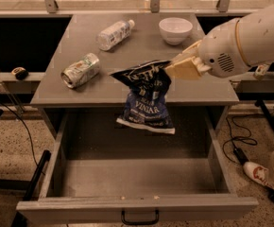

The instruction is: Place blue chip bag into top drawer

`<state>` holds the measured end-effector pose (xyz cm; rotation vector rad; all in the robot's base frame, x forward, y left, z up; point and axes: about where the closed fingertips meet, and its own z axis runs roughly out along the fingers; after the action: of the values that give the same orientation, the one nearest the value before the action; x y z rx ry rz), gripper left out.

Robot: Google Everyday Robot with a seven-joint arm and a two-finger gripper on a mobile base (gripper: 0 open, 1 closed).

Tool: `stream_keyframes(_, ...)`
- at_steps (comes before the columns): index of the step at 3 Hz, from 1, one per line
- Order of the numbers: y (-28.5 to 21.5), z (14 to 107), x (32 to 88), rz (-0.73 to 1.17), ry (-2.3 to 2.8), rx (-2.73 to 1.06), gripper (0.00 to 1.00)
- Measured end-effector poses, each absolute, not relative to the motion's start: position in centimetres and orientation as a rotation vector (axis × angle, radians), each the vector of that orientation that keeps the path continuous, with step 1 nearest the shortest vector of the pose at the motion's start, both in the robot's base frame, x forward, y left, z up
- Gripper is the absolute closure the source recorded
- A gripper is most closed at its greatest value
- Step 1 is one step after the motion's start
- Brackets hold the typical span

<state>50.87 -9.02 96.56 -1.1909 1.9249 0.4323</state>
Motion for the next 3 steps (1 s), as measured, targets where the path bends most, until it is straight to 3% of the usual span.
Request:
stream_keyframes(2, -9.3, 95.4, 50.7, 0.429, 1.888, -1.225, 1.0)
stream_keyframes(3, -11.0, 89.5, 49.6, 0.589, 1.816, -1.207, 1.0)
